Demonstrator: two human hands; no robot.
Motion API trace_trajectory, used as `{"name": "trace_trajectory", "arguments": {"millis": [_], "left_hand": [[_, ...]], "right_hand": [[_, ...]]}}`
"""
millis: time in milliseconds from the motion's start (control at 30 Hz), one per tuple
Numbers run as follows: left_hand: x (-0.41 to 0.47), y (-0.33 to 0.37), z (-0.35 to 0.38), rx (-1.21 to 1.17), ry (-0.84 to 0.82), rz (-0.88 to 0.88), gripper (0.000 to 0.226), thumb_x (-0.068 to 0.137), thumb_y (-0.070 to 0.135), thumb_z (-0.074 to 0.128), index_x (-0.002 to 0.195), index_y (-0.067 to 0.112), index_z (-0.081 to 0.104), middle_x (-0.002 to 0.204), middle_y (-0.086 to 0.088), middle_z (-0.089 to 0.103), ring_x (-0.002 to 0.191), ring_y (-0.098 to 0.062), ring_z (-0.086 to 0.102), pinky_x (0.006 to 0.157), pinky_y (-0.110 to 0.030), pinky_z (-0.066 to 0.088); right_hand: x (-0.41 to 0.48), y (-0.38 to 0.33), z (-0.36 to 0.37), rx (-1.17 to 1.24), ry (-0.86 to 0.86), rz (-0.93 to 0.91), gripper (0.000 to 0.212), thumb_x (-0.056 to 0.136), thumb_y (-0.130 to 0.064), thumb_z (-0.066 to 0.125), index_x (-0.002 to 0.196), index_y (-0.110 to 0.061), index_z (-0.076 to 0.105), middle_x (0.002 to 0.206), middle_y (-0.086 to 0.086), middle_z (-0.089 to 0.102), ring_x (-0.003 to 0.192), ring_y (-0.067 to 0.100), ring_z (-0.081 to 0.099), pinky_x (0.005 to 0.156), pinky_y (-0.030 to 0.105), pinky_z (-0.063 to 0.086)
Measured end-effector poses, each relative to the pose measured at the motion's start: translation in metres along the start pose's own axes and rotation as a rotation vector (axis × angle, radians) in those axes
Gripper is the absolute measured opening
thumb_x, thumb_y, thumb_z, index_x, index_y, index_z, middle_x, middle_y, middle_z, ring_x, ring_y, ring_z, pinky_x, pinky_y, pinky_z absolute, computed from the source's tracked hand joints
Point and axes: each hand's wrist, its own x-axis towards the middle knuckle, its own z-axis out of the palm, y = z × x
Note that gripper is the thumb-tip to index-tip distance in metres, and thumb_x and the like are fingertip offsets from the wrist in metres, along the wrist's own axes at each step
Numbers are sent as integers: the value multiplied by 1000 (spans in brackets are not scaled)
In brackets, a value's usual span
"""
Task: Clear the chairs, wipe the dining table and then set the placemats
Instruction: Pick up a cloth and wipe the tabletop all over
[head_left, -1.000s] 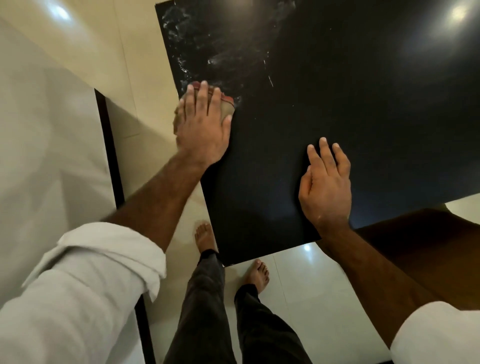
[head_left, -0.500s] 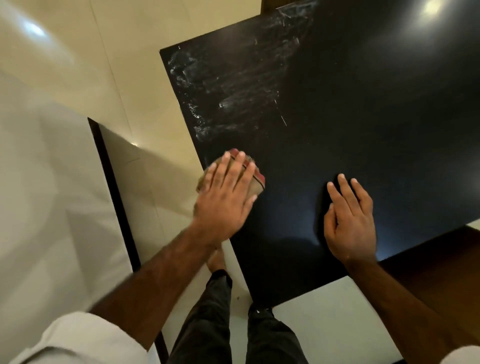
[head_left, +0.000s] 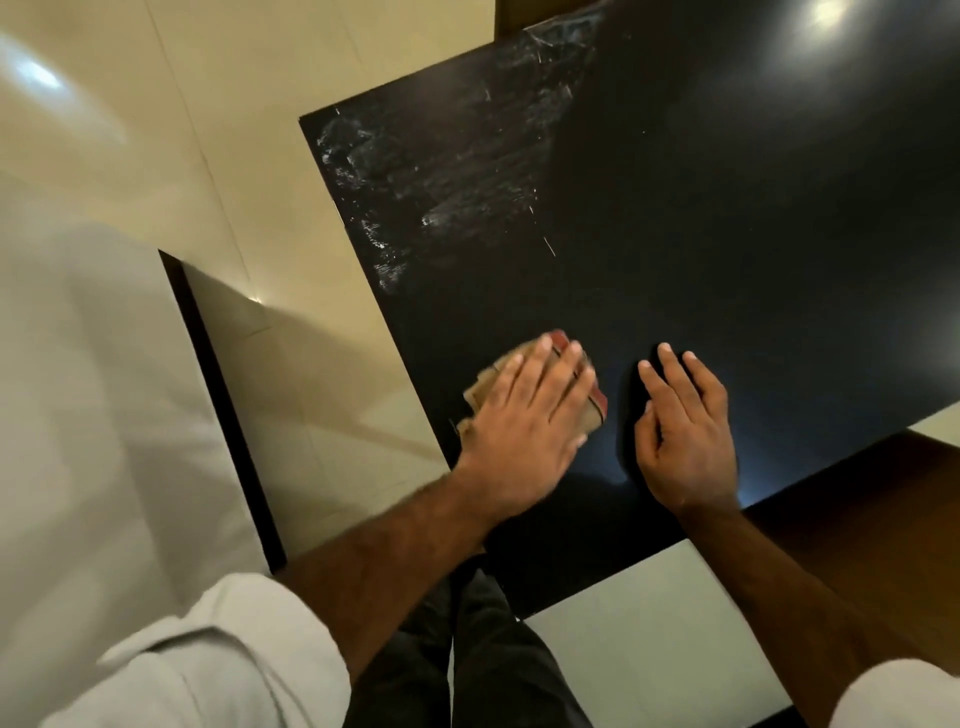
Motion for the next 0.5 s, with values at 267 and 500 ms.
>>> {"name": "trace_trajectory", "arguments": {"millis": [267, 500], "left_hand": [[-27, -10, -21, -421, -57, -11, 76, 117, 57, 27, 177, 22, -3, 185, 6, -14, 169, -13, -20, 139, -49, -4], [-11, -144, -43, -100, 16, -419, 77, 113, 58, 10, 177, 16, 6, 186, -6, -2, 172, -26, -5, 139, -49, 2]], "right_hand": [[-4, -27, -16, 17, -57, 126, 51, 112, -28, 43, 158, -13, 56, 171, 12, 44, 161, 33, 28, 132, 50, 28], [-47, -163, 18, 29, -176, 198, 94, 103, -82, 31, 176, -26, 15, 184, 14, -5, 169, 43, -5, 131, 62, 12]]}}
